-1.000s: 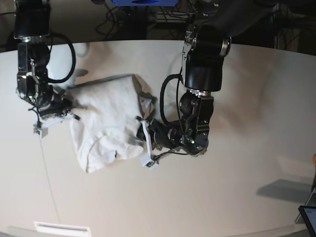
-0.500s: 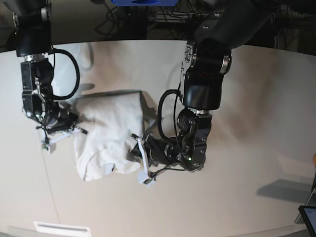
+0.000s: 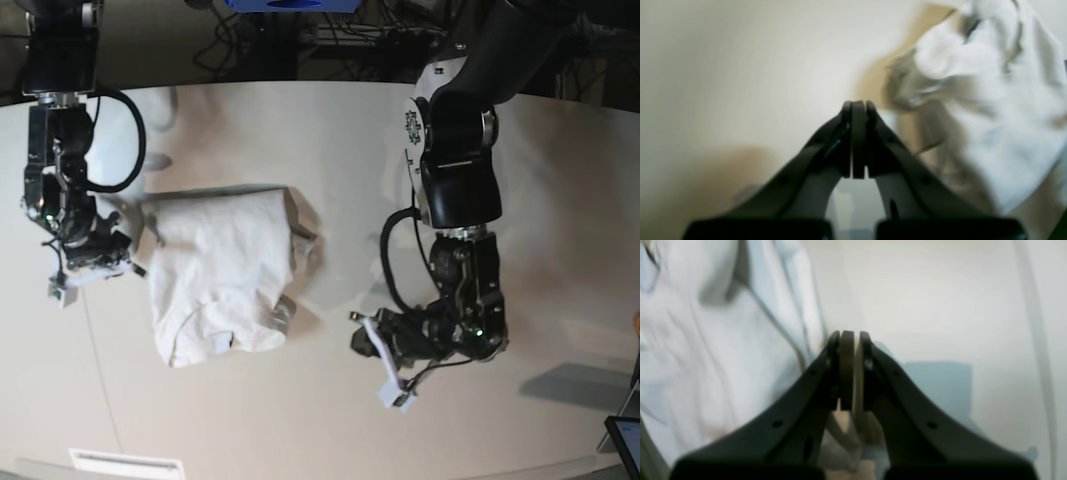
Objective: Fold the T-shirt properly
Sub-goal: 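Fold the shirt's side edge inward with the left gripper and release, then tuck and smooth the shirt's side edge with the right gripper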
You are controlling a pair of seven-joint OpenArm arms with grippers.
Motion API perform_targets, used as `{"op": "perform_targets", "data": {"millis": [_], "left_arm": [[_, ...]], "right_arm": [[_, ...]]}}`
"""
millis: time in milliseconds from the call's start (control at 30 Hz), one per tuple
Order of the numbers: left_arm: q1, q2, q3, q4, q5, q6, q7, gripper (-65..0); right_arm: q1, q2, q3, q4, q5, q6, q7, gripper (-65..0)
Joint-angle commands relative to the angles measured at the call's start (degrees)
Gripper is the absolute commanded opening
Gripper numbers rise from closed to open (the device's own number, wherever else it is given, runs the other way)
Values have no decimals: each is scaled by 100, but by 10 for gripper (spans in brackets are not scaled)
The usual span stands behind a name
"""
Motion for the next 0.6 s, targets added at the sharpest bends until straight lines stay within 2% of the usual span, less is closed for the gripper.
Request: {"op": "perform_targets", "data": {"millis": [0, 200, 300, 433, 567], "left_arm": [[-31, -115, 26, 381, -62, -54, 69, -650], [1191, -801, 8, 2552, -44, -54, 772, -650], [1816, -1109, -10, 3484, -71, -54, 851, -650], [2413, -1258, -133, 3880, -71, -54, 851, -650], [2686, -1240, -467, 3897, -79, -54, 834, -650]], "right_arm": [[65, 59, 97, 214, 45, 53, 106, -620], [-287, 59, 220, 1286, 89, 88, 115, -620], [-437, -11, 211, 1857, 185, 88, -26, -620], [-463, -161, 211, 1910, 889, 105, -254, -620], [-481, -178, 211, 1814, 1487, 492, -263, -620]]}}
